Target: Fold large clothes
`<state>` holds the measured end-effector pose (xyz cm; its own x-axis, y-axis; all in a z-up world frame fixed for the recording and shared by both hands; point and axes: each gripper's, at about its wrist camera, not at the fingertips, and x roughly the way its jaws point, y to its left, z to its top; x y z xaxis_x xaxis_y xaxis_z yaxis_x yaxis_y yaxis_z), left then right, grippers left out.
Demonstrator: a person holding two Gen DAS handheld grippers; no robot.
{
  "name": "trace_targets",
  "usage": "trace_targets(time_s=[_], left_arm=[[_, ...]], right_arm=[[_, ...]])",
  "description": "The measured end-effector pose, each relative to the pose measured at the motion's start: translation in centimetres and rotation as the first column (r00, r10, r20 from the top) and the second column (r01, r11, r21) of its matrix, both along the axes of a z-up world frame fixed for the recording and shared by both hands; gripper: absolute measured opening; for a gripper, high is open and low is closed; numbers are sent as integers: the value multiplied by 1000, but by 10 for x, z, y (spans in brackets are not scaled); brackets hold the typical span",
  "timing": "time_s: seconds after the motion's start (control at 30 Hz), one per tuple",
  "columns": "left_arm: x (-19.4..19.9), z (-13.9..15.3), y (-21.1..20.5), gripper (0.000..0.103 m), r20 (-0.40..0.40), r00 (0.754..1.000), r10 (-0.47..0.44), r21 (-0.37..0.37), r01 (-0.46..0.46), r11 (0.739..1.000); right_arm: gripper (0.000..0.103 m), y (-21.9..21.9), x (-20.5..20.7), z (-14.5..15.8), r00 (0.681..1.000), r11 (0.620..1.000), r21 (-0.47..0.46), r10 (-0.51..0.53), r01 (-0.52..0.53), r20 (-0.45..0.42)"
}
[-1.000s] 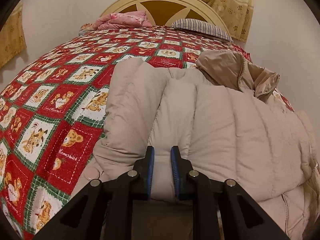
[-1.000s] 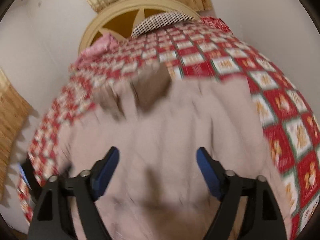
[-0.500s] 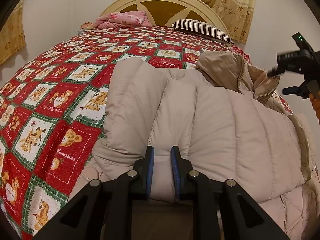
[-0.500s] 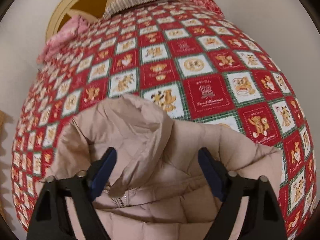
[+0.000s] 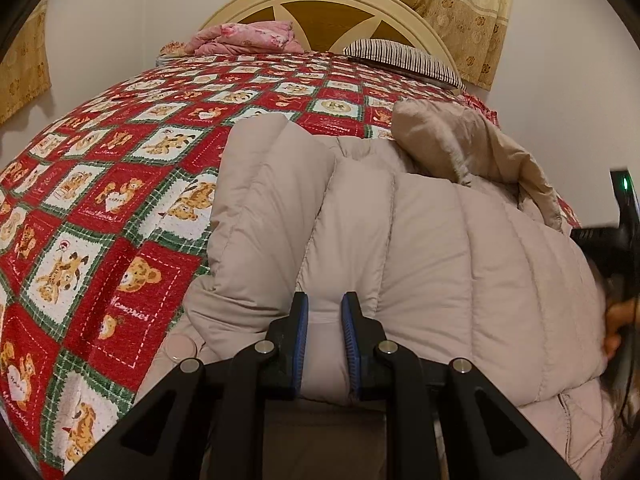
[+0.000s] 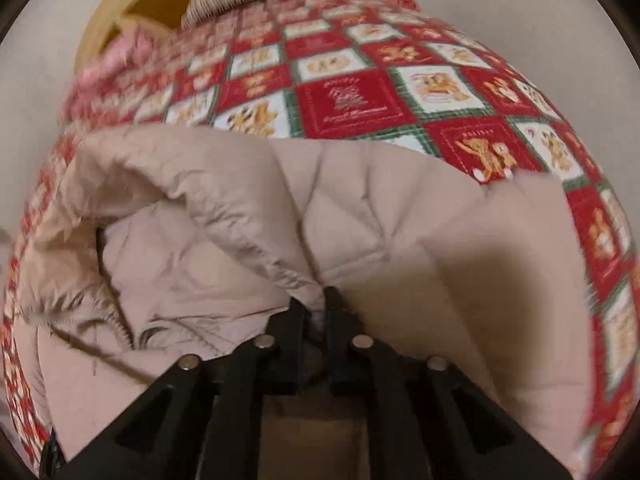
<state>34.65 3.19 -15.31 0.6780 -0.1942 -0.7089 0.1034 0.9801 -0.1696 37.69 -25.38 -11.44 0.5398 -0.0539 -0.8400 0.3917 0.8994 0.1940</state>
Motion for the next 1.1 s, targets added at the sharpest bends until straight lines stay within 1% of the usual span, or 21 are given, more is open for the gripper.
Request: trace_targets(time_s=[0.1, 0.17, 0.23, 0.33, 0.37, 0.4, 0.43, 0.47, 0.5, 0.57, 0.6, 0.63, 0.67, 0.73, 0.77, 0.83, 0.87, 0.9, 0.97, 1.03, 1.1], left_arm=[[0, -1, 0, 18, -2, 1000, -4, -18, 4, 1000], [0, -1, 2, 18, -2, 1000, -5, -32, 5, 999], [-2, 6, 2, 18, -14, 1000, -13, -34, 13, 999], [-1, 35, -5, 19, 18, 995, -100, -50, 101, 994], [4, 54, -15, 25, 47, 987, -156, -47, 158, 986], [10, 66, -23, 45, 61, 981, -184, -44, 187, 981], [20, 77, -31, 63, 71, 976, -207, -51, 211, 976], [36, 88, -39, 95, 77, 972, -223, -74, 228, 971], [48, 93, -43, 101, 85, 972, -220, -99, 228, 969], [83, 97, -47, 101, 90, 980, -175, -159, 188, 969], [107, 91, -50, 101, 49, 988, -147, -192, 154, 969], [132, 80, -55, 101, -19, 990, -138, -229, 130, 965], [150, 68, -59, 101, -77, 987, -143, -256, 119, 959], [170, 44, -70, 101, -156, 980, -126, -265, 82, 961], [177, 31, -80, 97, -183, 975, -125, -244, 78, 967], [182, 20, -95, 66, -186, 972, -145, -178, 112, 978], [182, 20, -100, 37, -183, 970, -159, -169, 128, 977], [183, 20, -101, 17, -176, 969, -176, -184, 143, 972], [175, 28, -99, 13, -122, 970, -208, -221, 178, 959], [165, 40, -99, 11, -99, 974, -205, -175, 186, 967], [145, 57, -94, 11, -33, 976, -213, -148, 206, 967]], right_arm=[[7, 12, -18, -7, 990, 995, -98, -3, 17, 141], [8, 15, -20, -7, 988, 992, -123, -3, 23, 156], [8, 12, -20, -7, 986, 994, -106, -4, 22, 166], [8, 10, -21, -7, 984, 996, -85, -6, 22, 181], [8, 9, -21, -7, 983, 996, -81, -5, 21, 186], [8, 11, -22, -8, 982, 997, -77, -6, 21, 191], [8, 11, -23, -9, 980, 998, -67, -7, 20, 197], [8, 10, -24, -9, 979, 998, -59, -8, 20, 201], [8, 9, -24, -9, 979, 998, -51, -9, 20, 206], [8, 9, -24, -10, 978, 999, -45, -10, 19, 211], [8, 9, -25, -10, 977, 999, -42, -10, 19, 213], [8, 9, -25, -10, 977, 999, -39, -10, 19, 214], [8, 8, -25, -10, 976, 999, -36, -10, 19, 216], [8, 8, -25, -10, 975, 999, -29, -12, 18, 221], [8, 7, -25, -11, 975, 1000, -26, -12, 19, 223], [8, 5, -25, -11, 974, 1000, -16, -14, 18, 227], [8, 4, -25, -12, 973, 1000, -12, -15, 18, 229], [8, 3, -26, -12, 972, 1000, -4, -16, 18, 233], [8, 1, -26, -13, 971, 1000, 7, -18, 17, 237], [8, 0, -27, -13, 971, 1000, 15, -21, 18, 239], [8, -1, -27, -14, 970, 999, 26, -26, 21, 242]])
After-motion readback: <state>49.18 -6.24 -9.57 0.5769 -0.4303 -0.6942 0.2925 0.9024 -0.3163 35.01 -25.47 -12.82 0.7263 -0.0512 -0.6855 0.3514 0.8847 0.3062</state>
